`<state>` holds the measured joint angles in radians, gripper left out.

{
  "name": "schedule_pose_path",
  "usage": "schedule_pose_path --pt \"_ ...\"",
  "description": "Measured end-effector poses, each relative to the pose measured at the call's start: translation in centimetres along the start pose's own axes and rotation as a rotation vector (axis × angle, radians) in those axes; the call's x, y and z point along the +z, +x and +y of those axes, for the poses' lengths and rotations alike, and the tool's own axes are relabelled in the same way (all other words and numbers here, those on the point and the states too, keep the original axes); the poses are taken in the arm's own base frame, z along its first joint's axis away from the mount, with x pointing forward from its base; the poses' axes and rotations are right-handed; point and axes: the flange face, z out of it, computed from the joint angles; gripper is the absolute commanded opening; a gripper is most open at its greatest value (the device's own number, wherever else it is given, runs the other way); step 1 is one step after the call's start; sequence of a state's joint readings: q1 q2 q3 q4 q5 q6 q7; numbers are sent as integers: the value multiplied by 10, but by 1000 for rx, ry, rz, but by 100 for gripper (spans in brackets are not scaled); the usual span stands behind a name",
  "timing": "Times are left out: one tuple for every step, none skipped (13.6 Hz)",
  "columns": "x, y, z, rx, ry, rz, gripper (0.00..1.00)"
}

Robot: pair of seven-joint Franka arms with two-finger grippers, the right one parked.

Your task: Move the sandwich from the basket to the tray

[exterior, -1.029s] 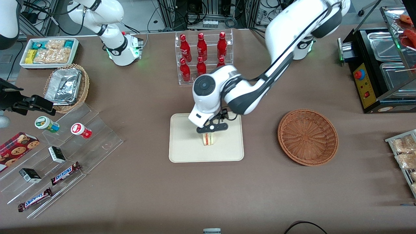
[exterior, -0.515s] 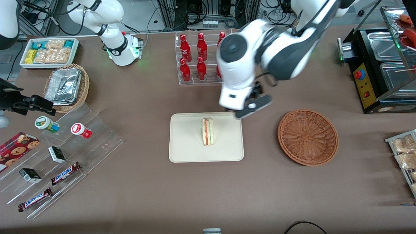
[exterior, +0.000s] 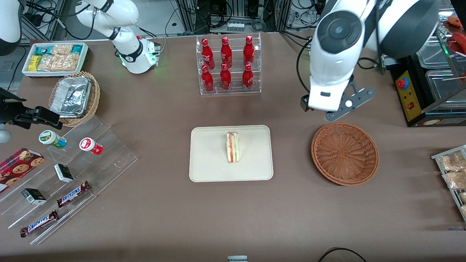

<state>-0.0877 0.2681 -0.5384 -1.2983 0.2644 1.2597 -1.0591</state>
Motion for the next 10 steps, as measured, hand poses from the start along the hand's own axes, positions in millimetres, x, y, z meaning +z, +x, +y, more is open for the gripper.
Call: schedule_pose_path --pt "-1 0 -2 -1 -1 2 99" --pt "0 1 -3 -5 0 0 99" --pt "2 8 -7 -16 1 -4 99" --pt "4 19 -14 -21 -1 -13 99" --pt "6 31 -24 -7 -7 -27 99" --pt "8 44 -35 12 -14 -37 99" --pt "8 57 -50 29 -25 -47 99" --pt "7 70 -66 44 -39 -55 99" --pt "5 82 -84 62 -53 -59 99" --pt "4 93 -100 85 -64 -60 99"
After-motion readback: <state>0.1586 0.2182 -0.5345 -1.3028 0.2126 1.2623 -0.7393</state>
